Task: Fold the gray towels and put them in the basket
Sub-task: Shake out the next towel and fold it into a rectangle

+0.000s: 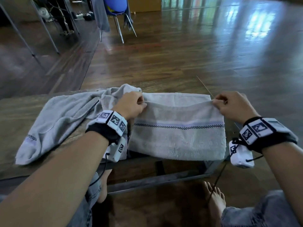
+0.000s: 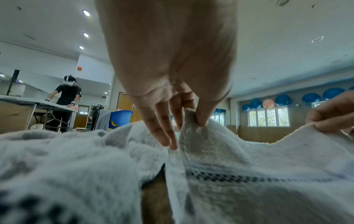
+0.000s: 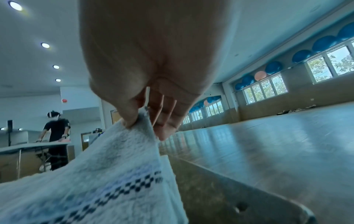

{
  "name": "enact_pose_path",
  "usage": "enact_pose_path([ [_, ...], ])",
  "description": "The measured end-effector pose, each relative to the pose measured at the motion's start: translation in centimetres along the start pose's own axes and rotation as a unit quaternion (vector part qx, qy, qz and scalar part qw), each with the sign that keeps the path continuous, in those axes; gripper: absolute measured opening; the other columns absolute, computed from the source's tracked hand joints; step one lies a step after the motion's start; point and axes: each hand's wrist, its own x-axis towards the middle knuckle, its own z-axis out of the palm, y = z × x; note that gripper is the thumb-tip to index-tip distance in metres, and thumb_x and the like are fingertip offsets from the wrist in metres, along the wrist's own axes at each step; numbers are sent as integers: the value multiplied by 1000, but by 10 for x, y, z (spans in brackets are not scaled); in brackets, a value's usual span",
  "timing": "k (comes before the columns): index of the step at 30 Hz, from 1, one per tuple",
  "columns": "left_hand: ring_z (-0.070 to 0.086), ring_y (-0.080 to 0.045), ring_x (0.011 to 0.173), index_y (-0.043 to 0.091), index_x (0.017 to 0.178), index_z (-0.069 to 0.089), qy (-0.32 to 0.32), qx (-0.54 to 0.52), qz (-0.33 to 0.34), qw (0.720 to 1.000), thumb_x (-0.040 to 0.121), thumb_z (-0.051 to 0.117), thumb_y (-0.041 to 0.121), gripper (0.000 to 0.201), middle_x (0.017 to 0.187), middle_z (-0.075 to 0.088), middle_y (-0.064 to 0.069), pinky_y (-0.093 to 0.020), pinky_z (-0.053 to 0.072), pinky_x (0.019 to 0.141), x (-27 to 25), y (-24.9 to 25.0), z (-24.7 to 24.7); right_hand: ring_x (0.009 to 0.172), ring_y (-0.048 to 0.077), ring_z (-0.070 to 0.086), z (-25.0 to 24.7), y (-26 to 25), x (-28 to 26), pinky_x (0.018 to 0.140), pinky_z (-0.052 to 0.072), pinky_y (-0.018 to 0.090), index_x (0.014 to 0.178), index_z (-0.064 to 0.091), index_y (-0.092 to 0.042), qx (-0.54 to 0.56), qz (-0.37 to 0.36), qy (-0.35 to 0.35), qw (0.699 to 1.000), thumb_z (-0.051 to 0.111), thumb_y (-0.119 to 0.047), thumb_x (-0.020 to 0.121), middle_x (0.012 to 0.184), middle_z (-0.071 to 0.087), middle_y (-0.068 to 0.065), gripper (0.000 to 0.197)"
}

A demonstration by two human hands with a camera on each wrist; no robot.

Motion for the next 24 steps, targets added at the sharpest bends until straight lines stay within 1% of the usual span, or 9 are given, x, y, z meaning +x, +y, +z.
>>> enact_pose_path([
  [2,56,-18,77,15,81,57,-58,22,-7,998,93,63,23,16,75,59,2,-28,43,67,4,-5,11,86,24,60,13,2,1,80,43,28,85,71,-24,-15,6,-60,998,64,-24,94,84,69,2,12],
  [6,54,-14,67,13,77,61,-182,99,-12,978,92,65,31,24,72,60,3,-25,36,56,9,-10,14,81,12,62,19,3,3,75,42,28,75,67,-29,-72,-13,-210,975,68,-32,92,84,69,-4,17],
  [10,69,-17,69,18,68,68,-313,96,-46,944,83,72,29,20,73,73,0,-26,49,62,14,-5,-9,81,10,63,-3,-5,12,73,44,27,76,69,-30,-104,-9,-332,938,70,-31,91,84,70,-10,15],
  [12,73,-17,69,18,67,70,-350,53,-72,932,83,72,24,17,73,74,0,-38,57,67,11,-3,-18,80,11,65,-12,-8,13,75,47,28,75,73,-27,-94,-7,-354,931,72,-26,90,81,72,-10,15],
  [14,71,-18,66,16,66,68,-335,21,-82,938,85,71,19,20,68,71,3,-40,59,67,10,-2,-24,77,12,65,-19,-9,13,74,48,28,77,75,-25,-77,-7,-333,940,72,-23,90,80,73,-7,13],
  [16,70,-17,65,13,69,67,-286,23,-80,955,87,69,19,19,68,69,2,-33,58,62,12,-3,-29,71,12,65,-23,-8,16,68,47,28,78,75,-22,-53,-4,-281,958,71,-23,91,78,73,-5,13],
  [19,66,-18,64,10,77,69,-159,18,-78,984,87,66,19,14,72,69,-3,-29,54,61,18,-8,-27,77,21,65,-16,-5,23,74,43,28,80,74,-22,-38,1,-138,990,71,-27,91,78,71,-1,12],
  [22,62,-18,75,8,76,72,-15,35,-69,997,86,68,18,15,76,70,-2,-31,51,72,24,-13,-13,93,27,63,2,-2,32,85,40,27,85,78,-20,-2,22,-4,1000,74,-23,88,81,72,7,6],
  [24,63,-17,84,9,75,74,33,29,-69,997,86,69,20,16,84,72,-1,-33,52,83,29,-18,0,100,30,61,14,1,40,87,40,25,86,78,-17,14,42,22,999,73,-17,87,81,72,11,5],
])
